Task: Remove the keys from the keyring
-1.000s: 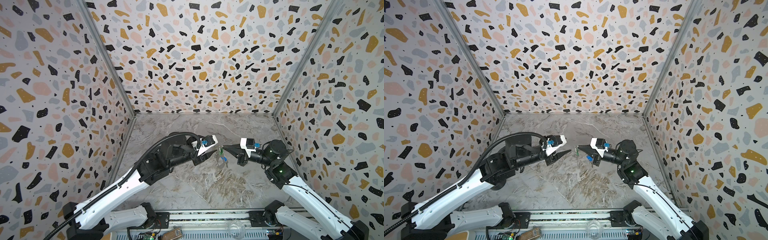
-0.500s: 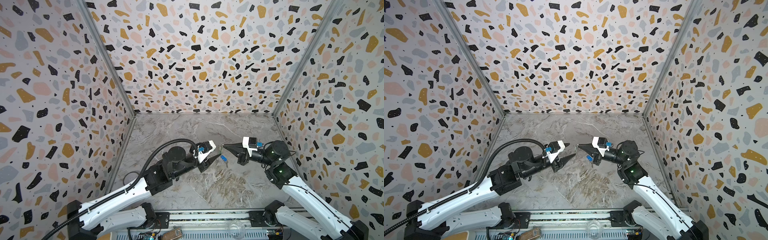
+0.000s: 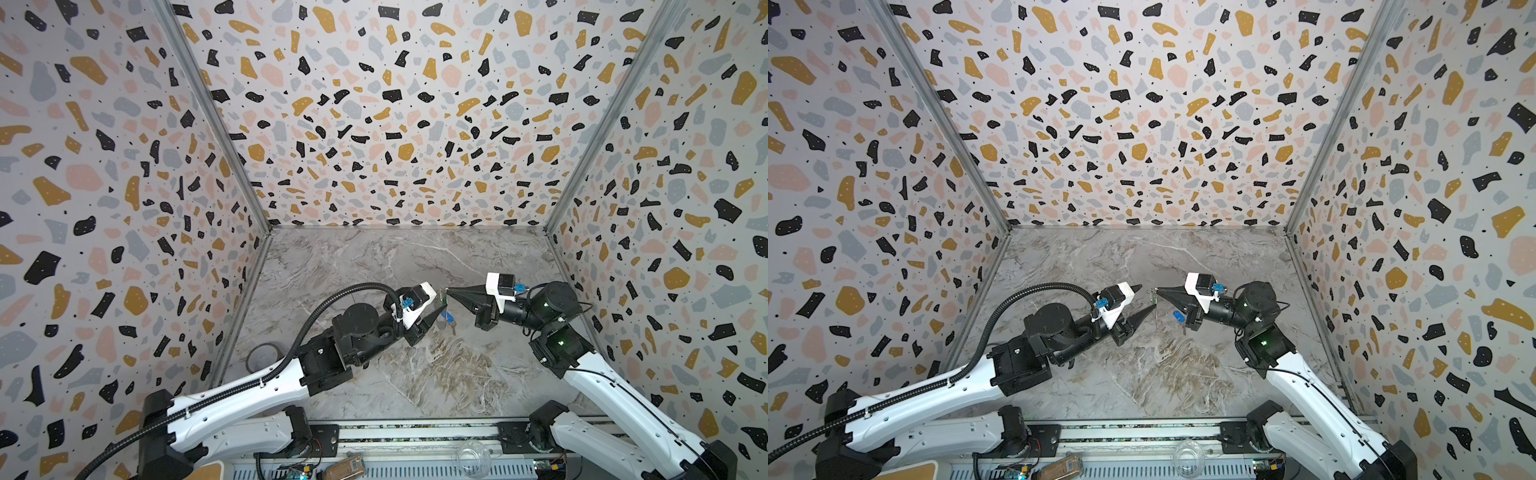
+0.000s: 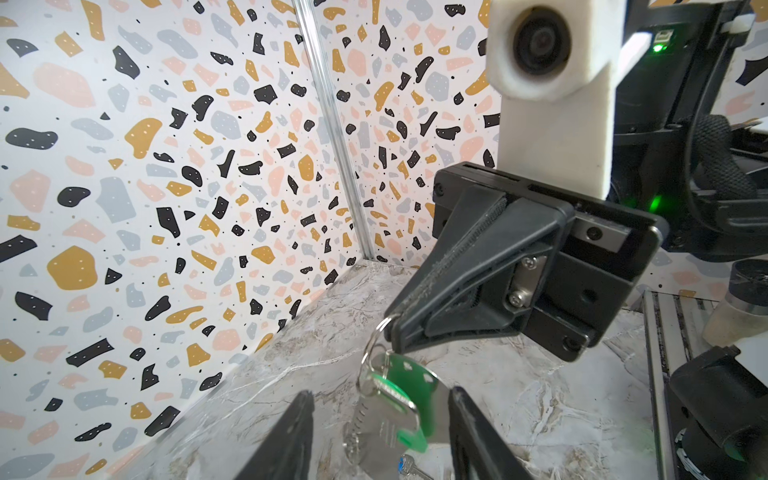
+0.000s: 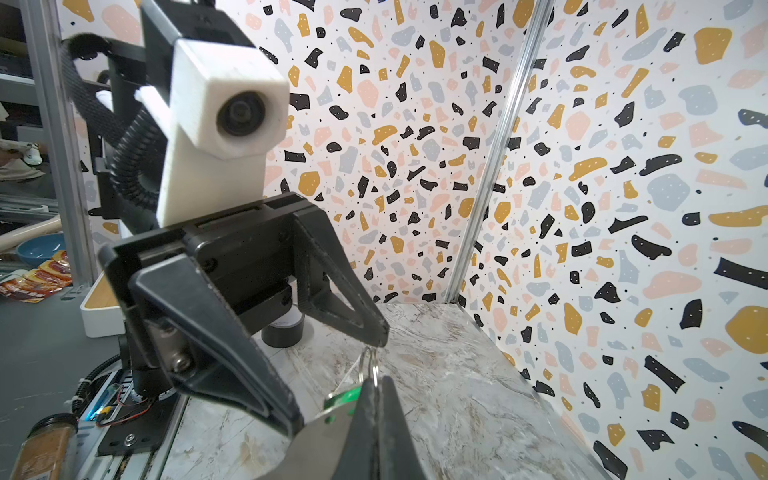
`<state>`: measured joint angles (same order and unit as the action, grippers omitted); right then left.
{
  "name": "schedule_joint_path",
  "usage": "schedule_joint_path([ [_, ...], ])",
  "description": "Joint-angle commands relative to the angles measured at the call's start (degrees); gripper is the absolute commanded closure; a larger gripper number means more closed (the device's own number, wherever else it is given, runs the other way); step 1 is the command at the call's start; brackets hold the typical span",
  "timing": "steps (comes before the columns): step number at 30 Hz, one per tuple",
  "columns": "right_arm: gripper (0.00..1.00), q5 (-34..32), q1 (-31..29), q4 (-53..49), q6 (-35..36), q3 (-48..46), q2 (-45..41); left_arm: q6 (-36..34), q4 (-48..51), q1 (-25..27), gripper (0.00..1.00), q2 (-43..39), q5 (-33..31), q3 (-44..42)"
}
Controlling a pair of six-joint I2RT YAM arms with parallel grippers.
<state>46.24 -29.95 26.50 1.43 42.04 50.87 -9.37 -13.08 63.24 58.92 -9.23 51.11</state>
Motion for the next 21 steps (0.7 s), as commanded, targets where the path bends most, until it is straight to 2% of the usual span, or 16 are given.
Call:
schedule_joint_path([
  [1, 1.0, -0.51, 0.16, 2.63, -0.8, -0.21, -1.3, 0.43, -5.02, 0.95, 0.47, 0.17, -4.34, -0.83],
  [8, 1.0, -1.06, 0.17, 3.11, -1.01, -0.29, -1.35, 0.31, -6.29, 2.54, 0.53, 1.16, -11.45, -0.79],
  [15, 1.0, -1.5, 0.16, 3.81, -1.36, -0.43, -1.27, 0.31, -7.02, 2.94, 0.59, 2.08, -10.59, -0.66],
  [21, 1.0, -2.31, 0.16, 4.37, -1.6, -0.56, -1.35, 1.02, -8.1, 3.28, 0.57, 3.35, -9.44, -0.59],
])
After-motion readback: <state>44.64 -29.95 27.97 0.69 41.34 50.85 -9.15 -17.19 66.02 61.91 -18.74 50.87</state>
